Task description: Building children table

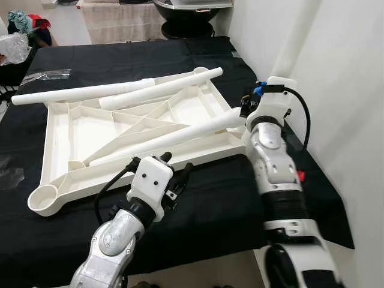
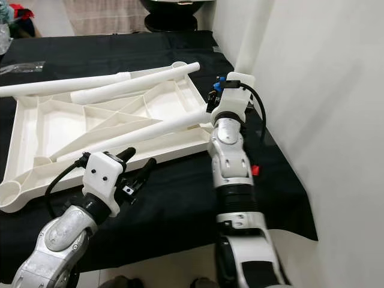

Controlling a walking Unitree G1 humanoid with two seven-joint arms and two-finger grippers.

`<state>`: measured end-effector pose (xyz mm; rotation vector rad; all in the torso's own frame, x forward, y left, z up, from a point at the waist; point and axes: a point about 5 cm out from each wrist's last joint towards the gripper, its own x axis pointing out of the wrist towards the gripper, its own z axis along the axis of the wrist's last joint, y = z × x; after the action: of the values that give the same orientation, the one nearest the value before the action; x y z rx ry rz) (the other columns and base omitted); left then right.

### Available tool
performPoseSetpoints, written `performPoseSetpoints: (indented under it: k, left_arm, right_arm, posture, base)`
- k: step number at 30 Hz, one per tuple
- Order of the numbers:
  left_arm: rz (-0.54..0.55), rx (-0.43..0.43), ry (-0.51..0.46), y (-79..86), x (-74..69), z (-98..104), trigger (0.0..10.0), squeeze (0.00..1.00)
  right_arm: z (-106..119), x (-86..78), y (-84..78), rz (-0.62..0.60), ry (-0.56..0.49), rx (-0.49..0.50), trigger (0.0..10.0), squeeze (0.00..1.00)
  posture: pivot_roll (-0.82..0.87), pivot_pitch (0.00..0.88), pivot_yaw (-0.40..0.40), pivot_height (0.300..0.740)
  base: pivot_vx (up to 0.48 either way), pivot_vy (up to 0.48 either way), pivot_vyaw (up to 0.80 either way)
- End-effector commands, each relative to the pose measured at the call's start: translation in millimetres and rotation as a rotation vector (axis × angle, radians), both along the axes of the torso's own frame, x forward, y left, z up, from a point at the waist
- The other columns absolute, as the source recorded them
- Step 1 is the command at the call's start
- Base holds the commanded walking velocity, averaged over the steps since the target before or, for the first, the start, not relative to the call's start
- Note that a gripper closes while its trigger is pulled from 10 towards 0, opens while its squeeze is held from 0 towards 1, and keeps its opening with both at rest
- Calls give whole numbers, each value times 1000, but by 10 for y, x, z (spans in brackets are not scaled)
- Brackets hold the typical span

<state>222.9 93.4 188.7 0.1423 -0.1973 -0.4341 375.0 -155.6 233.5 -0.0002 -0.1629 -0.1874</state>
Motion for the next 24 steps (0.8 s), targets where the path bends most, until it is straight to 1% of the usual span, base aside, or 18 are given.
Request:
performPoseSetpoints:
  k: [1,2,4,6,7,8,9,10,11,12,14,15,16,17,20,21,22,24]
  left_arm:
    - [0,2,18,-9,-6,-48,10000,0]
    - [0,2,17,-10,-4,-46,10000,0]
    - [1,0,14,-15,0,-41,10000,0]
    - [1,0,14,-15,0,-41,10000,0]
    - [1,-1,13,-16,2,-39,10000,0]
    - [1,-1,13,-16,2,-39,10000,0]
    - [-2,-1,12,-18,3,-37,10000,0]
    - [-3,-1,11,-19,3,-36,10000,0]
    - [-3,-1,11,-19,3,-36,10000,0]
    - [-3,-1,11,-20,4,-34,10000,0]
    - [-4,-1,11,-22,5,-33,10000,0]
    - [-5,-1,9,-25,6,-30,10000,0]
    - [-5,-1,9,-25,6,-30,10000,0]
    - [-6,-1,8,-28,8,-28,10000,0]
    - [-6,-1,8,-28,8,-28,10000,0]
    - [-7,-2,7,-31,9,-25,10000,0]
    - [-6,-2,5,-33,11,-22,10000,0]
    - [-6,-2,4,-35,15,-20,10000,0]
  right_arm:
    - [-87,4,-15,40,32,-9,10000,0]
    - [-151,7,-87,118,50,-7,10000,0]
    - [-247,-23,-238,221,67,-3,10000,0]
    - [-247,-23,-238,221,67,-3,10000,0]
    - [-280,-33,-322,252,77,-20,10000,0]
    - [-280,-33,-322,252,77,-20,10000,0]
    - [-279,-32,-486,323,76,-17,10000,0]
    - [-263,-29,-535,360,70,4,10000,0]
    - [-263,-29,-535,360,70,4,10000,0]
    - [-240,-20,-578,374,61,-4,10000,0]
    - [-223,-10,-601,393,58,-1,10000,0]
    - [-183,3,-590,442,48,12,10000,0]
    - [-183,3,-590,442,48,12,10000,0]
    - [-153,12,-568,503,43,32,10000,0]
    - [-153,12,-568,503,43,32,10000,0]
    - [-121,8,-508,592,38,47,10000,0]
    - [-93,-14,-415,704,40,54,10000,0]
    - [-65,-95,-235,923,44,35,10000,0]
  posture:
    - [22,117,-47,740]
    - [20,118,-47,740]
    - [22,119,-48,740]
    - [22,119,-48,740]
    - [21,120,-45,740]
    - [21,120,-45,740]
    - [21,120,-45,740]
    - [21,120,-45,740]
    - [21,120,-45,740]
    - [20,121,-42,740]
    - [20,121,-42,740]
    - [23,120,-43,740]
    - [23,120,-43,740]
    - [23,120,-43,740]
    - [23,120,-43,740]
    - [27,118,-44,740]
    - [27,118,-44,740]
    - [28,116,-43,740]
  base:
    - [0,0,0]
    - [0,0,0]
    - [0,0,0]
    - [0,0,0]
    - [0,0,0]
    - [0,0,0]
    - [0,0,0]
    - [0,0,0]
    - [0,0,0]
    - [0,0,0]
    - [0,0,0]
    - [0,0,0]
    - [0,0,0]
    - [0,0,0]
    - [0,0,0]
    - [0,0,0]
    - [0,0,0]
    - [0,0,0]
